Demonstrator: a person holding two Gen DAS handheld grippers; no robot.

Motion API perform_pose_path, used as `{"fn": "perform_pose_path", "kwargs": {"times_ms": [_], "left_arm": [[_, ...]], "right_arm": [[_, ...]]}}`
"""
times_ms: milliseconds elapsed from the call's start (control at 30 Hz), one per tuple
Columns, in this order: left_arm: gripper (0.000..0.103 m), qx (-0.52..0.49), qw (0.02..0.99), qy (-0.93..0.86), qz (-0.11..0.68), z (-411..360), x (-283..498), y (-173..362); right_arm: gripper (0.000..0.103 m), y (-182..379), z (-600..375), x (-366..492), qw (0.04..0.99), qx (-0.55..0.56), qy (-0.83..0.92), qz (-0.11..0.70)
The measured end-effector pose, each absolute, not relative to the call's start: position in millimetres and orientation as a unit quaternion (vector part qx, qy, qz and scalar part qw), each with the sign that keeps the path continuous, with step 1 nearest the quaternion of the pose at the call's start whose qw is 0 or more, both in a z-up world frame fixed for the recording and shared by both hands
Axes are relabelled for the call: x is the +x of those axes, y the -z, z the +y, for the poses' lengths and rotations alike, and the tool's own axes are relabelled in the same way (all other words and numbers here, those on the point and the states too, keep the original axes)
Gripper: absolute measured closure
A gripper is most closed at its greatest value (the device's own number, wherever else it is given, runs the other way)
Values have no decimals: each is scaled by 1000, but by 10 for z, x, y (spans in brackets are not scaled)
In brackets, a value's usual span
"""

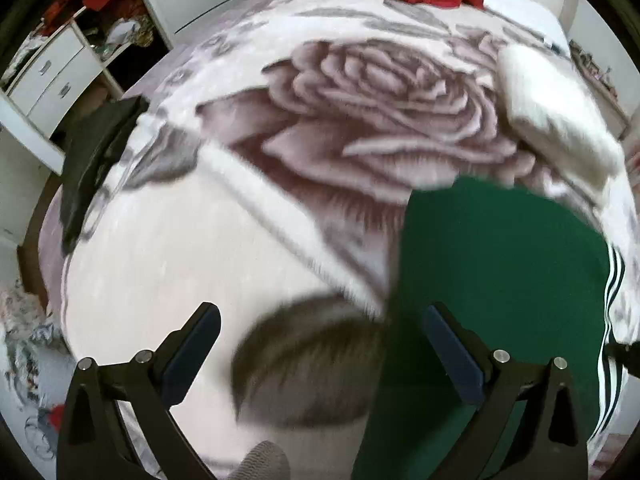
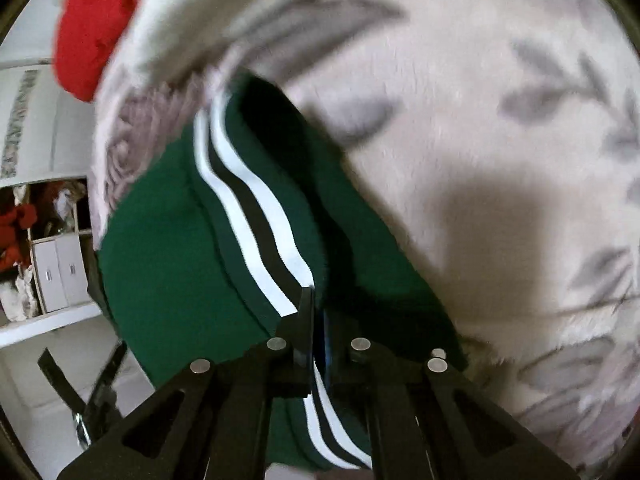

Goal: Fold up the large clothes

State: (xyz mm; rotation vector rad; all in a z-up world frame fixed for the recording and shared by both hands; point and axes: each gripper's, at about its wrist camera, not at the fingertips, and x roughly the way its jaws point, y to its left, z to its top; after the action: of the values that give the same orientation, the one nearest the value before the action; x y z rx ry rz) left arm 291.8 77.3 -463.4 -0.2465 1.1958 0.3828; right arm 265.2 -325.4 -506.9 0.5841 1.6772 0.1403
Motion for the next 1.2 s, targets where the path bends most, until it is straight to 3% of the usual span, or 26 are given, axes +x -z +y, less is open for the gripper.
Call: {"fn": "perform_pose_path", "kwargs": {"times_ms": [133,167,233,267,300,500,633,733,800,900,1000,1133,1200], "left_arm": [[0,-109,801,-197,555,1001,3084,4644],[0,-107,799,-206,555,1053,3090,4657],[0,-106,792,-223,558,1144,3048,4698],[0,-107,788,-228,561,1174,3024,4727],[0,-112,783,-232,566,1204,2994,4768],[0,-131,757,-242,592,1355,2821,5064],[0,-138,747,-244,603,1470,2748,5274],[0,-151,744,-240,605,1542,2685,5373],[0,-155,744,-231,607,1560,2645,5410],[0,-164,744,-212,612,1550,2592,5443],[0,-167,744,-202,615,1542,2578,5430],[0,-170,750,-200,607,1570,2580,5344],[0,-171,751,-202,605,1586,2594,5321]], "right_arm": [[97,4716,-3086,2890,625,200,-64,752],[92,4477,-2990,2961,646,172,-69,741],[68,4153,-2741,3115,672,129,-95,723],[42,4032,-2532,3235,679,110,-115,717],[35,3949,-2263,3356,682,91,-147,711],[35,4345,-248,3891,611,-54,-316,724],[35,4797,691,3728,535,-189,-376,732],[44,5233,1059,3446,462,-313,-387,734],[59,5414,1100,3488,445,-273,-348,778],[67,5652,754,3803,415,-75,-229,877],[68,5831,365,3896,387,72,-174,903],[58,5596,420,3935,398,53,-220,889],[48,5262,496,3999,450,14,-252,857]]}}
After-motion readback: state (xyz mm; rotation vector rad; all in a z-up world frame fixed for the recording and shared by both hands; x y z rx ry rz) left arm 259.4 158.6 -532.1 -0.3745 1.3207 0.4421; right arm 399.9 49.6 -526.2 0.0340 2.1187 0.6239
